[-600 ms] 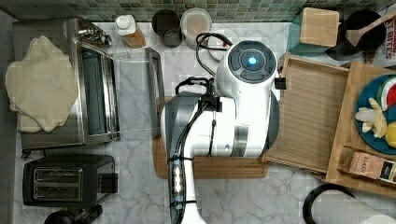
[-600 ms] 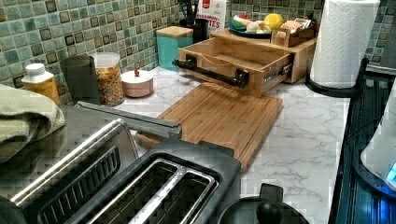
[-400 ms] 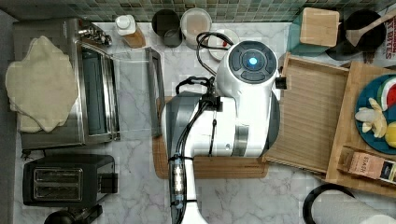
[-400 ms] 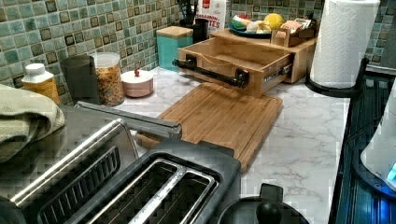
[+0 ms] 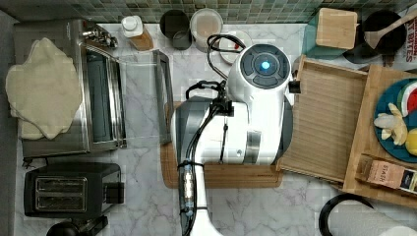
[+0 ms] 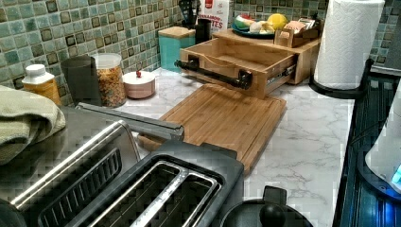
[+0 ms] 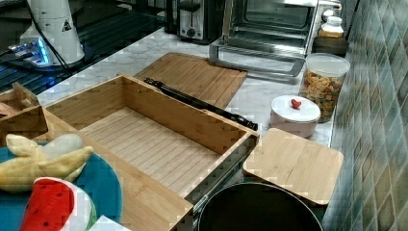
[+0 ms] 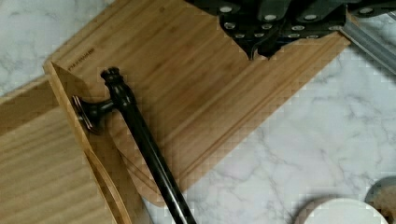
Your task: Close the drawer.
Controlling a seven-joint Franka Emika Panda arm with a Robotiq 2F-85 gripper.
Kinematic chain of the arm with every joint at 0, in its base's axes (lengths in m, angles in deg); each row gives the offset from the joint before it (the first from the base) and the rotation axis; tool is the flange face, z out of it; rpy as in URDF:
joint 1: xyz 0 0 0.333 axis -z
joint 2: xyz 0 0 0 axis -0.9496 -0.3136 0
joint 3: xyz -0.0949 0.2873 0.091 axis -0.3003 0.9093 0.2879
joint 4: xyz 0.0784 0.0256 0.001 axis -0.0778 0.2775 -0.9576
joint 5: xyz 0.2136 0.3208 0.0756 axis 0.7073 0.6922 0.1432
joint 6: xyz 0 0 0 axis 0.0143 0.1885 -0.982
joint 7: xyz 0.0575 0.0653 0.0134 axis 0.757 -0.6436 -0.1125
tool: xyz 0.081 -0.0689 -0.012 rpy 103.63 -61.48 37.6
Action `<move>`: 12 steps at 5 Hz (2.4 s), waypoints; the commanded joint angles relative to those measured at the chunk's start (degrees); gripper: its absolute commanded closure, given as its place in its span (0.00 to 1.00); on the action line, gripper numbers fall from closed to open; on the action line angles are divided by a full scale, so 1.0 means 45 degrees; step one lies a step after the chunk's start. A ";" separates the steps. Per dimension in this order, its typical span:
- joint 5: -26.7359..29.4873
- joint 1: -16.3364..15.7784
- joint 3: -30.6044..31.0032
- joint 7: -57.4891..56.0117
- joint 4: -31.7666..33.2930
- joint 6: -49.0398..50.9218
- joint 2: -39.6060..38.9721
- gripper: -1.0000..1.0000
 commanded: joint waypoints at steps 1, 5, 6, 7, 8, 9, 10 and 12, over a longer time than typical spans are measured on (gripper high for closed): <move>-0.0314 0.0590 -0.0190 -0.4624 0.0494 -0.1566 -0.1229 1.00; -0.1056 0.1086 -0.0801 -0.6231 0.1086 -0.4925 -0.2614 1.00; -0.1915 0.1025 -0.1064 -0.6301 0.1355 -0.5747 -0.2505 1.00; -0.2064 0.1208 -0.1142 -0.6434 0.0888 -0.5562 -0.2950 1.00; -0.1854 0.1508 -0.1257 -0.6832 0.0740 -0.5733 -0.3086 1.00; -0.1516 0.1943 -0.1260 -0.7457 0.0349 -0.5776 -0.3454 1.00; -0.1706 0.2239 -0.1591 -0.7742 -0.0172 -0.5041 -0.3566 1.00; -0.2233 0.3535 -0.2341 -0.9197 -0.0497 -0.4850 -0.3273 1.00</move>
